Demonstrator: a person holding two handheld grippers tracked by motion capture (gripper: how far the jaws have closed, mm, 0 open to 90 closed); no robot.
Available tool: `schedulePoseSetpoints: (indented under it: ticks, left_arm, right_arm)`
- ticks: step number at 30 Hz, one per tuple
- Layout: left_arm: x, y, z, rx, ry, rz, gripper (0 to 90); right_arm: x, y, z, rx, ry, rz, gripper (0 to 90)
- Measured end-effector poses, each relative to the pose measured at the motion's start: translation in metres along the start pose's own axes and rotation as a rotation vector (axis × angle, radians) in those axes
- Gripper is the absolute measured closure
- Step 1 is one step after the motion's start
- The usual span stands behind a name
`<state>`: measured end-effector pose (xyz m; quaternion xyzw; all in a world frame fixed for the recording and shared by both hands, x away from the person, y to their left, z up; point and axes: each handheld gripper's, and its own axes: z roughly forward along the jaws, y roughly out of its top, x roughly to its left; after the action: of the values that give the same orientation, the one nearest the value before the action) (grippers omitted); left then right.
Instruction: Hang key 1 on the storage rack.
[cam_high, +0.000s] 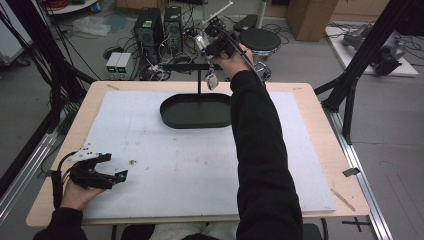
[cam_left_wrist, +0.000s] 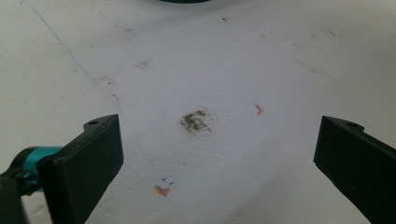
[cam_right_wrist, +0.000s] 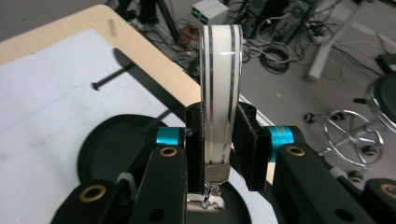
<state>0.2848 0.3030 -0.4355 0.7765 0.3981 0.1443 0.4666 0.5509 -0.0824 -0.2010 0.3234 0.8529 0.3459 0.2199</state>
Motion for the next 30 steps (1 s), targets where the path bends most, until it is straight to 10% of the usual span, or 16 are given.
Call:
schedulePoseSetpoints:
  ticks: [24, 30]
  left_arm:
    - [0.000, 0.000, 0.001, 0.014, 0.009, 0.007, 1.9]
    - [0.001, 0.000, 0.001, 0.007, 0.007, 0.003, 1.9]
  right_arm:
    - [-0.004, -0.016, 0.019, -0.105, -0.025, 0.109, 73.9]
    - [-0.001, -0.015, 0.019, -0.115, -0.056, 0.110, 49.1]
